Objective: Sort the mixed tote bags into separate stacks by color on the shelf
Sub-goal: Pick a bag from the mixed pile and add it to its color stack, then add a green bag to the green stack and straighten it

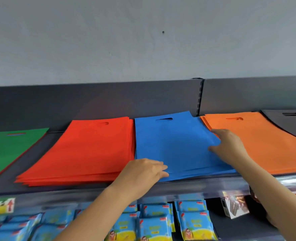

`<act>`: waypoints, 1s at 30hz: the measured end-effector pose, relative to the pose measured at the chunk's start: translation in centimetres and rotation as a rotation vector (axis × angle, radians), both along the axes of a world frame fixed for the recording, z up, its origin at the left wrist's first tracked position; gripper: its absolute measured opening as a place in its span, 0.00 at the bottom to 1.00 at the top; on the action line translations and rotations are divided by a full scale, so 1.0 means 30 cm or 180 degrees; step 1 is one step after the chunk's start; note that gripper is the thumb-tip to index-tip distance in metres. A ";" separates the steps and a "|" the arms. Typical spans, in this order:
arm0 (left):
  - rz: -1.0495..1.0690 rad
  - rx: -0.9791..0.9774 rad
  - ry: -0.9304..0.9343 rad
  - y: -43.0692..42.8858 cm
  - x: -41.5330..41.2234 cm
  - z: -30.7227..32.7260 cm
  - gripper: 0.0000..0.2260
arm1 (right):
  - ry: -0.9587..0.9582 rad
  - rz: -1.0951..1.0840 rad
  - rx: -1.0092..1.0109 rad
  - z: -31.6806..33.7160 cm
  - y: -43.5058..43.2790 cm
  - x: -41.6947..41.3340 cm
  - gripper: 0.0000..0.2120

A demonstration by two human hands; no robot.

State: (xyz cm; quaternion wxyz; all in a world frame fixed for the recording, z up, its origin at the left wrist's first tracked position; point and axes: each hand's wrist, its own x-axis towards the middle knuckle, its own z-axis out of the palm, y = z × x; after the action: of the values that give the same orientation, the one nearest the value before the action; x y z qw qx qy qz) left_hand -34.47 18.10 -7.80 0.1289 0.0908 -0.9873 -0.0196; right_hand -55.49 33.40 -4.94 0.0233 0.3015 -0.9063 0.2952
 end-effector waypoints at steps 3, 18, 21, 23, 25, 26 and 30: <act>0.0049 0.0242 -0.0139 -0.007 -0.006 -0.010 0.20 | 0.0212 0.0338 0.0203 0.006 -0.022 0.027 0.22; 0.1006 0.0132 0.0960 -0.312 0.511 0.061 0.24 | 0.0718 0.1744 0.0428 0.077 -0.388 0.464 0.17; 0.1546 0.0130 0.1099 -0.442 0.735 0.043 0.24 | 0.0838 0.2167 0.0173 0.063 -0.527 0.641 0.16; 0.1834 0.0157 0.1119 -0.532 0.885 0.032 0.25 | 0.0871 0.2423 0.0094 0.052 -0.628 0.767 0.15; 0.2080 0.0185 0.1086 -0.618 1.024 0.028 0.23 | 0.0884 0.2627 0.0107 0.043 -0.736 0.898 0.15; 0.2182 0.0204 0.1064 -0.662 1.089 0.026 0.20 | 0.0884 0.2708 0.0142 0.038 -0.792 0.962 0.15; 0.2341 0.0215 0.0958 -0.825 1.293 0.017 0.13 | 0.0733 0.2943 0.0342 0.006 -1.014 1.193 0.16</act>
State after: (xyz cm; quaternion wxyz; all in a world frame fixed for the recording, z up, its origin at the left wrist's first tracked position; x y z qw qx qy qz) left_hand 4.33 -6.66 -7.29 0.2675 0.4386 -0.8578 -0.0177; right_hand -19.69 2.97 -4.74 -0.0257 0.7046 -0.6827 0.1920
